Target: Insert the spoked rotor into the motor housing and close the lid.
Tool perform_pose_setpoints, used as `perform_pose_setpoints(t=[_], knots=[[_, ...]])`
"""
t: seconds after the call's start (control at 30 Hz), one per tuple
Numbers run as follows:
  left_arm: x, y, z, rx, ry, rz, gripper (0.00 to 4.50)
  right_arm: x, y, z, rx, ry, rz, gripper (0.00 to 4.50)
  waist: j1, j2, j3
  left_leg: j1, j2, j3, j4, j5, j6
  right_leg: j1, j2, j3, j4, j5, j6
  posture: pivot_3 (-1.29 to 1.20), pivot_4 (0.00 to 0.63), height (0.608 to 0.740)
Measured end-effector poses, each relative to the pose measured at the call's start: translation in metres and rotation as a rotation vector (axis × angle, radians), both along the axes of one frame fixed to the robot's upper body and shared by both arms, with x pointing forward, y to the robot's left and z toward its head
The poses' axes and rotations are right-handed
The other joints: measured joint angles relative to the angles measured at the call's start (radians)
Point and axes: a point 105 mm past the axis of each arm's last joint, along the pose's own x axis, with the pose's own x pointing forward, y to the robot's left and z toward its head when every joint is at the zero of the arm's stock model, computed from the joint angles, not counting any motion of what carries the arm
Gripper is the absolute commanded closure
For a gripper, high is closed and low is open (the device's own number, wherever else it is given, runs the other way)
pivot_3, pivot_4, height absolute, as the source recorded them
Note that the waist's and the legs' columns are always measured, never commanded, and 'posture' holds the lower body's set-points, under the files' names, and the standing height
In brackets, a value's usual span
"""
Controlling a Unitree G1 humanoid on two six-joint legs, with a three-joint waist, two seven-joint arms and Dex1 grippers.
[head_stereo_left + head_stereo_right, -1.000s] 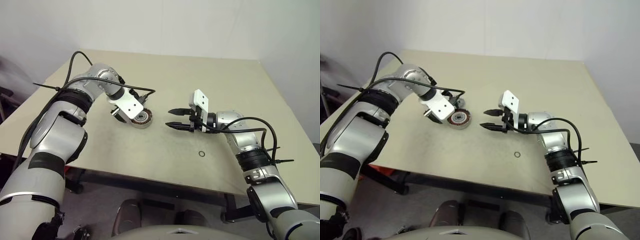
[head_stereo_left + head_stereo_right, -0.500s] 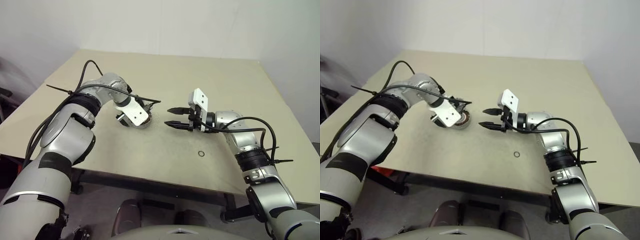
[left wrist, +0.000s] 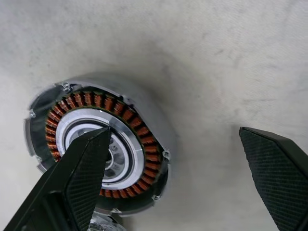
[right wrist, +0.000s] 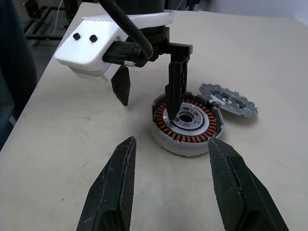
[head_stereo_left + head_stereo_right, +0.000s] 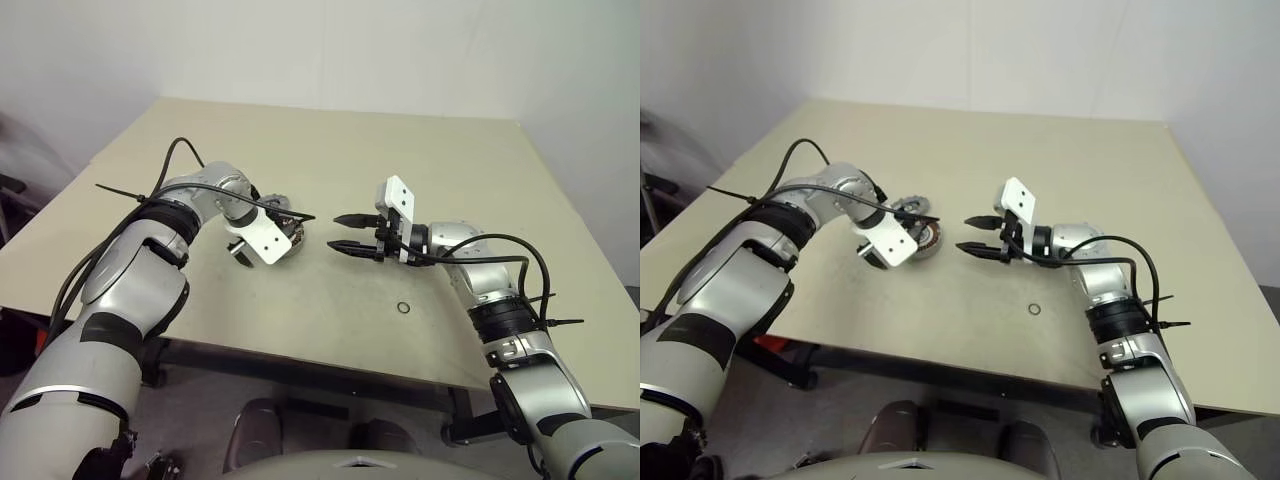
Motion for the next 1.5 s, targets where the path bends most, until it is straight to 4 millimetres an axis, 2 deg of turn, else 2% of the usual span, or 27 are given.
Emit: perform_pose_setpoints(t=[0.43, 0.57, 0.97, 1.3, 1.5], knots=[[0.005, -0.004, -0.002, -0.026, -0.024, 0.035, 0.0, 0.0, 0.0, 0.001, 0.003, 0.002, -0.004, 1.88, 0.0, 0.0, 0.0, 0.0, 0.0, 0.0, 0.0, 0.0, 0.0, 0.0, 0.0, 0.0, 0.0, 0.0, 0.0, 0.0, 0.0, 0.74], [0.005, -0.005, -0.002, -0.027, -0.021, 0.033, 0.0, -0.001, 0.003, 0.006, 0.005, -0.017, 0.006, 1.88, 0.0, 0.0, 0.0, 0.0, 0.0, 0.0, 0.0, 0.0, 0.0, 0.0, 0.0, 0.0, 0.0, 0.0, 0.0, 0.0, 0.0, 0.74], [0.002, -0.011, 0.0, -0.033, -0.002, 0.014, 0.0, -0.001, 0.003, 0.005, 0.004, -0.003, 0.002, 1.88, 0.0, 0.0, 0.0, 0.0, 0.0, 0.0, 0.0, 0.0, 0.0, 0.0, 0.0, 0.0, 0.0, 0.0, 0.0, 0.0, 0.0, 0.74], [0.013, -0.022, -0.004, -0.078, -0.081, 0.051, 0.0, -0.002, 0.003, 0.004, 0.003, -0.001, 0.007, 1.88, -0.001, 0.0, 0.0, 0.0, 0.0, 0.0, 0.0, 0.0, 0.0, 0.0, 0.0, 0.0, 0.0, 0.0, 0.0, 0.0, 0.0, 0.74], [0.018, -0.017, -0.004, -0.069, -0.109, 0.087, 0.0, -0.001, 0.002, 0.005, 0.004, -0.002, 0.003, 1.88, -0.001, 0.0, 0.0, 0.0, 0.0, 0.0, 0.0, 0.0, 0.0, 0.0, 0.0, 0.0, 0.0, 0.0, 0.0, 0.0, 0.0, 0.74]])
